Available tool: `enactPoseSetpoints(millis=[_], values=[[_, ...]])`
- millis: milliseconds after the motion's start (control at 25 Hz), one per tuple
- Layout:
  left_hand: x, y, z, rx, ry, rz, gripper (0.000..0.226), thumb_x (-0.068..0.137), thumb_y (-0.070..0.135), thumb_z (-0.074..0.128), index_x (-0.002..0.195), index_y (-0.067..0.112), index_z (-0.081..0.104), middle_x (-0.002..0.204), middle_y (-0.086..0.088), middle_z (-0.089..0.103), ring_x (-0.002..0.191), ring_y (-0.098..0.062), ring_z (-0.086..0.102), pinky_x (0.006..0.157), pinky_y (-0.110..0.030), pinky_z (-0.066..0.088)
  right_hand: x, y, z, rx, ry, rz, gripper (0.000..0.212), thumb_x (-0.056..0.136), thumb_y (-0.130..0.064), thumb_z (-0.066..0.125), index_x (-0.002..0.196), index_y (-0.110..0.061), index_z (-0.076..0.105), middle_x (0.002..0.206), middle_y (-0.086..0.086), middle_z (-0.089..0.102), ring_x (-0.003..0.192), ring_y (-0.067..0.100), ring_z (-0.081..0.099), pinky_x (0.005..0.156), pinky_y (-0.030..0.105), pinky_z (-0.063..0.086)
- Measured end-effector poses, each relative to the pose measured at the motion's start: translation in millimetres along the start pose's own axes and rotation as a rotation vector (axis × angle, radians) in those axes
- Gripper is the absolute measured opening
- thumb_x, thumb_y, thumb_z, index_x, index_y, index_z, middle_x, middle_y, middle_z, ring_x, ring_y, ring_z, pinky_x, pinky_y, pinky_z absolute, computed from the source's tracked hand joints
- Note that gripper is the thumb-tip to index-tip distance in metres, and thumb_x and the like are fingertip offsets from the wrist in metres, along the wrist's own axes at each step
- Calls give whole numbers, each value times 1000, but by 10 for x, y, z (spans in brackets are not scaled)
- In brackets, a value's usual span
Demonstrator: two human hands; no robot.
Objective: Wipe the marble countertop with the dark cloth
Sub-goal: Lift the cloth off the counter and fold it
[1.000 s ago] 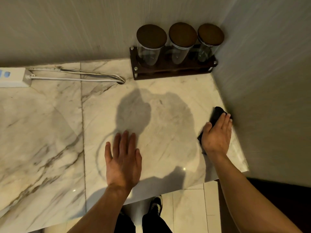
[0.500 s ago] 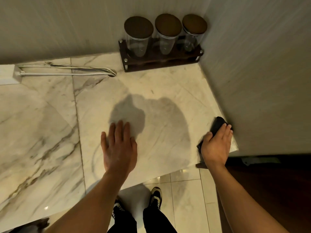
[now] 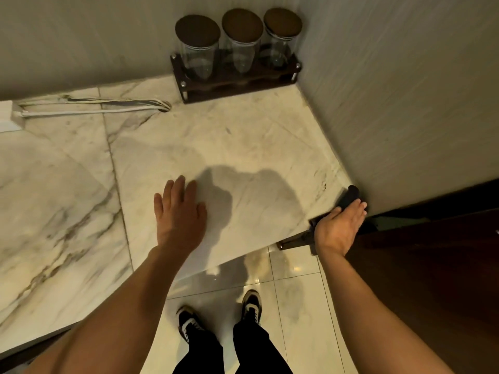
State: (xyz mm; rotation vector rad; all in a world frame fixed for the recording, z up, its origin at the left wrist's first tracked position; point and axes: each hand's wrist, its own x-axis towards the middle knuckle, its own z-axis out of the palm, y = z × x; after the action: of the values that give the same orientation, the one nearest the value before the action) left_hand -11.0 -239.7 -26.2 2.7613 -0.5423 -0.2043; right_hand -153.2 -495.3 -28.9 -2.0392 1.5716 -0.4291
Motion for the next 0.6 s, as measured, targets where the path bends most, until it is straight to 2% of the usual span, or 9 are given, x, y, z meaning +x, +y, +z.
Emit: enactPoseSetpoints(millis=[120, 200, 280, 400, 520, 600], values=[[-106, 35, -122, -15, 24, 29, 50, 89, 25, 50, 136, 8, 44, 149, -19, 33, 138, -39, 26, 114, -54, 22, -165, 68, -180, 155, -79, 168, 51, 104, -24, 28, 152, -14, 15, 159, 7, 18, 144, 28, 21, 114, 37, 20], [-267, 156, -187, -59, 27, 86, 53, 89, 24, 53, 138, 6, 44, 149, -20, 36, 137, -40, 32, 113, -52, 27, -335, 93, -326, 449, -174, 342, 46, 104, -25, 29, 149, -21, 26, 150, 9, 38, 132, 30, 40, 107, 39, 32], [-442, 319, -223, -126, -7, 135, 53, 91, 25, 51, 140, 7, 41, 147, -20, 39, 134, -37, 37, 111, -50, 32, -492, 122, -464, 776, -279, 529, 40, 103, -22, 34, 143, -22, 38, 134, 10, 53, 113, 27, 53, 93, 37, 43], [-624, 596, -277, -367, -141, 90, 49, 94, 25, 48, 141, 13, 41, 144, -12, 46, 129, -30, 45, 107, -36, 35, -677, 150, -689, 1003, -524, 771, 39, 99, -29, 43, 133, -13, 51, 102, 12, 64, 79, 24, 58, 61, 34, 43], [-677, 851, -358, -497, -337, 15, 44, 96, 29, 46, 138, 15, 46, 139, -3, 51, 121, -19, 51, 95, -20, 33, -874, 188, -893, 1159, -791, 852, 44, 94, -33, 50, 126, -4, 57, 98, 18, 67, 77, 28, 62, 54, 32, 51], [-666, 950, -430, -605, -482, -57, 43, 96, 32, 47, 135, 15, 49, 134, -1, 54, 114, -16, 53, 92, -20, 34, -1003, 198, -983, 1272, -957, 882, 48, 91, -31, 54, 130, -3, 53, 108, 23, 63, 84, 34, 64, 61, 37, 57]])
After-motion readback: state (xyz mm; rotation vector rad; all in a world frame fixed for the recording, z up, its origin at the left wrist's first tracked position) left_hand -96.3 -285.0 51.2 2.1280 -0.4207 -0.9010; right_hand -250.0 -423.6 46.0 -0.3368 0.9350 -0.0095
